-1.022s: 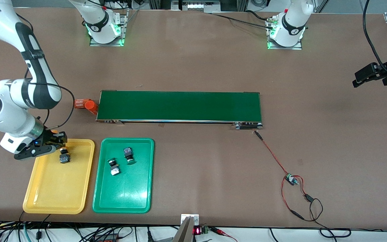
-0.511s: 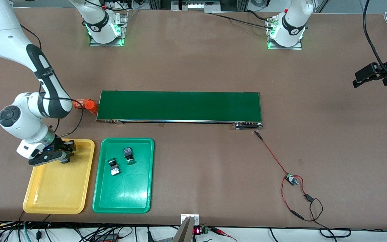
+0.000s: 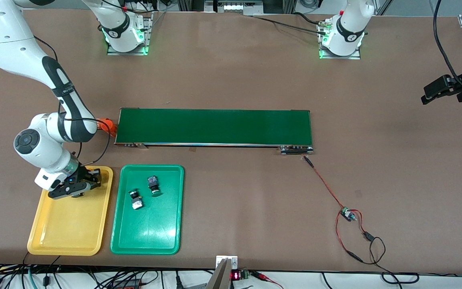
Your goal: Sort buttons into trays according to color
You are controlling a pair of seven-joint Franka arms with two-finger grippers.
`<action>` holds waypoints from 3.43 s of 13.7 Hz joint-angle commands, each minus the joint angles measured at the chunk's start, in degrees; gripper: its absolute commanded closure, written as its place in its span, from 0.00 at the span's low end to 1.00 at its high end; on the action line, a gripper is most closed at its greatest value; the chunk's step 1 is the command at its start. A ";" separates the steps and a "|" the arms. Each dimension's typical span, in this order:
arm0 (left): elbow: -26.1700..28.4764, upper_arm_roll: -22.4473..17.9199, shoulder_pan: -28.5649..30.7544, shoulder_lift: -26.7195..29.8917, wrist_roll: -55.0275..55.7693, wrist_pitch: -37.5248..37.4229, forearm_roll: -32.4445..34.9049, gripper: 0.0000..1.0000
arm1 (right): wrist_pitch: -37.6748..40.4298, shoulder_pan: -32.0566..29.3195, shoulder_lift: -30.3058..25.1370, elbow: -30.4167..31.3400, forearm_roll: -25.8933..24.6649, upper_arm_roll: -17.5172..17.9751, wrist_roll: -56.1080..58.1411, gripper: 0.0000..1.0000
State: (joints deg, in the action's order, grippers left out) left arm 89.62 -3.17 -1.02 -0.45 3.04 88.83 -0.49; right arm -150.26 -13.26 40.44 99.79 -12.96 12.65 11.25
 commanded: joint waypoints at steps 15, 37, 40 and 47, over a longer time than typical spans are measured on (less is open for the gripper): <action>-0.76 -0.34 -0.30 -0.16 -0.75 -0.41 -0.48 0.00 | 32.20 1.92 -19.77 -2.49 11.55 0.54 -6.06 0.10; -2.69 -0.34 -0.12 -0.16 -0.93 -1.64 -0.48 0.00 | 56.57 10.01 -43.00 -5.57 11.56 -9.75 -14.59 0.00; -2.69 -0.26 -0.39 -0.25 -0.93 -1.64 -0.30 0.00 | 57.27 10.01 -42.82 -5.84 11.56 -9.57 -14.41 0.00; -2.69 -0.26 -0.39 -0.16 -1.28 -1.73 -0.39 0.00 | 58.77 9.83 -42.73 -5.93 11.56 -9.39 -14.24 0.00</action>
State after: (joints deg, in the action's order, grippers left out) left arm 88.24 -3.14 -1.03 -0.48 2.98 88.48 -0.49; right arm -93.22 -3.96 -2.63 95.38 -2.32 3.72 -3.14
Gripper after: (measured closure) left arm 0.000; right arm 0.000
